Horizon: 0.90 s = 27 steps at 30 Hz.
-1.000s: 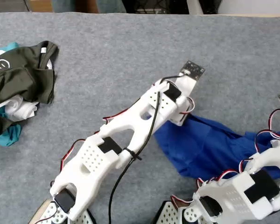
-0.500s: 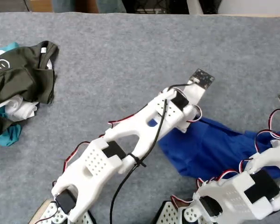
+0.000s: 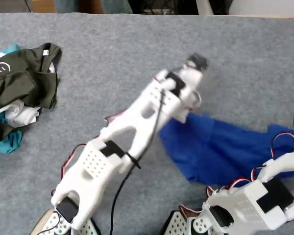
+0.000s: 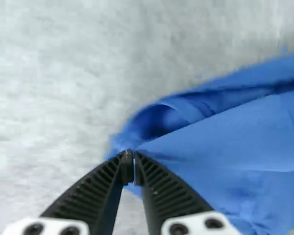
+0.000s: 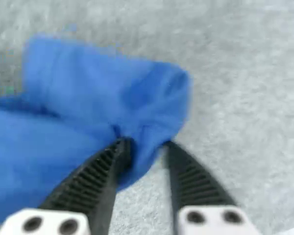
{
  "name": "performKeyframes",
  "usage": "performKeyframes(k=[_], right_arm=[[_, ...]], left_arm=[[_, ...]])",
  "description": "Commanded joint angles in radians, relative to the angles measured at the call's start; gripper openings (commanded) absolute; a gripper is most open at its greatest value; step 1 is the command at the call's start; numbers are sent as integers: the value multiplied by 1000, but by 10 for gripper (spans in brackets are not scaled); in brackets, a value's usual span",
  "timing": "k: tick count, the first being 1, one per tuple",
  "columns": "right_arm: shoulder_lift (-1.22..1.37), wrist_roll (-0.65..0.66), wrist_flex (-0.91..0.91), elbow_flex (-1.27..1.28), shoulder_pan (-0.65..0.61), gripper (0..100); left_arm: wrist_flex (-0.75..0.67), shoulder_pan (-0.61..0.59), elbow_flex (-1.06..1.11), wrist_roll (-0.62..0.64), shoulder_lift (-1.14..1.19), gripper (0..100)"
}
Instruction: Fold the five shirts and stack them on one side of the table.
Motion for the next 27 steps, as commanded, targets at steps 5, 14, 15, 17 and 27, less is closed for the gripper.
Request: performKeyframes(k=[5, 14, 15, 17, 27], right_arm=[[-10, -25, 184, -251, -75, 376], [-8, -26, 402, -344, -480, 155], [-4, -26, 407, -344, -546, 107], [4, -25, 385, -334, -671, 25], [320, 64, 298, -394, -1036, 155]], left_arm=[[152, -117, -395, -17, -72, 28], [152, -331, -159, -21, -371, 28], [152, -363, -102, -21, -419, 28], [152, -414, 39, -25, -529, 28], [-135, -530, 966, -97, -973, 29]])
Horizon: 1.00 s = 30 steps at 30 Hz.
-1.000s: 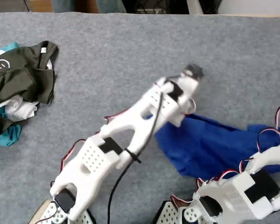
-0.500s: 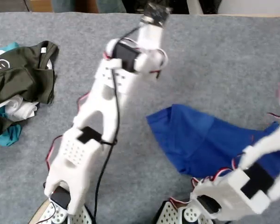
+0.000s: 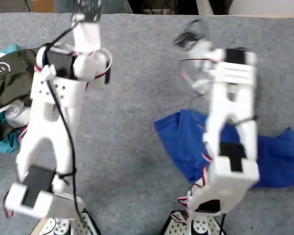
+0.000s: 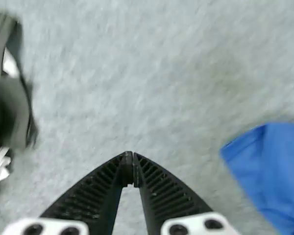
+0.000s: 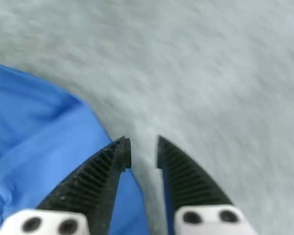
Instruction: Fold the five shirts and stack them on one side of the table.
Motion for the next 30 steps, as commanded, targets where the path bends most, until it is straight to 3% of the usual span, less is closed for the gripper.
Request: performKeyframes(k=[1, 7, 17, 23, 30], right_arm=[[108, 41, -15, -102, -66, 167], [338, 86, 54, -277, -78, 174], [636, 140, 275, -639, -75, 172], [705, 137, 345, -800, -37, 38], [510, 166, 347, -664, -8, 202]], left_arm=[[-140, -56, 337, -40, -135, 29], [-233, -139, 587, -78, -181, 29], [-239, -147, 619, -77, -181, 29], [-235, -148, 621, -77, -181, 29], [-233, -143, 621, -77, -181, 29]])
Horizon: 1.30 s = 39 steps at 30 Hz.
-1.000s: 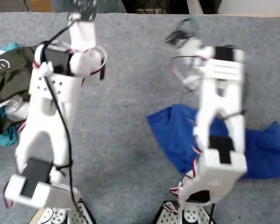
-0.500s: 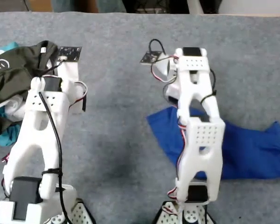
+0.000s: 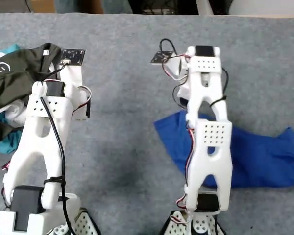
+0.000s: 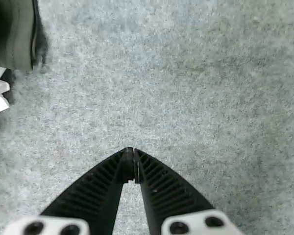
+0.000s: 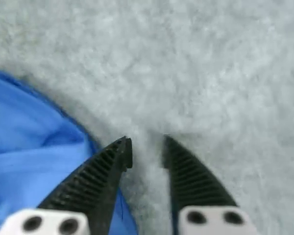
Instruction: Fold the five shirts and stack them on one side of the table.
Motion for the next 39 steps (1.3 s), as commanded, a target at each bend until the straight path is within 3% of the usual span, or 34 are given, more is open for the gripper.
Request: performKeyframes(k=[1, 6, 10, 19, 25, 39], right_arm=[[-185, 64, 12, 114, 15, 209], [-366, 189, 8, 390, 8, 198], [-381, 199, -38, 450, -6, 200], [-222, 195, -61, 387, -48, 195], [-209, 195, -43, 338, -34, 11], [-311, 138, 5, 232, 83, 13]], left_arm=[[-5, 2, -2, -14, -40, 29], [-5, 18, -4, -57, -48, 29], [-6, 22, -4, -55, -41, 29], [-11, 22, -4, -54, -37, 29], [-8, 21, -4, -54, -37, 29], [-11, 22, -4, -55, -37, 29]])
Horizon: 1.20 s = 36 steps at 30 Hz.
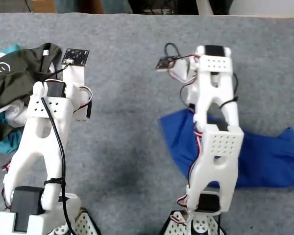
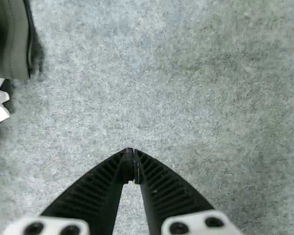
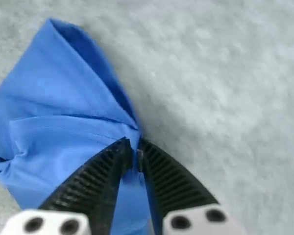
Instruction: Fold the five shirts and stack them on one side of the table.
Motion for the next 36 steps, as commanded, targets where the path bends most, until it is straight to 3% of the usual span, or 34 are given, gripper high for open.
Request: performKeyframes(k=[1, 5, 7, 11, 15, 20, 27, 33, 36], right_arm=[[-116, -28, 9, -64, 51, 13], [-211, -40, 9, -59, 78, 13], [-245, -38, 9, -39, 78, 13], [-259, -38, 2, 12, 64, 13], [-259, -37, -37, 82, 68, 13], [-259, -2, -110, 176, 121, 13], [-259, 37, -149, 225, 212, 13], [-259, 49, -149, 220, 229, 13], [-259, 49, -166, 225, 230, 13]], left_arm=[[-12, 12, -4, -5, -28, 29], [-57, 62, -8, 14, -28, 29], [-132, 125, -4, 92, -26, 29], [-351, 257, -4, 158, 26, 30], [-574, 395, -33, 232, 239, 32], [-539, 487, -234, 419, 542, 117], [-364, 591, -536, 559, 720, 266], [-374, 611, -622, 683, 749, 275], [-457, 615, -601, 730, 753, 275]])
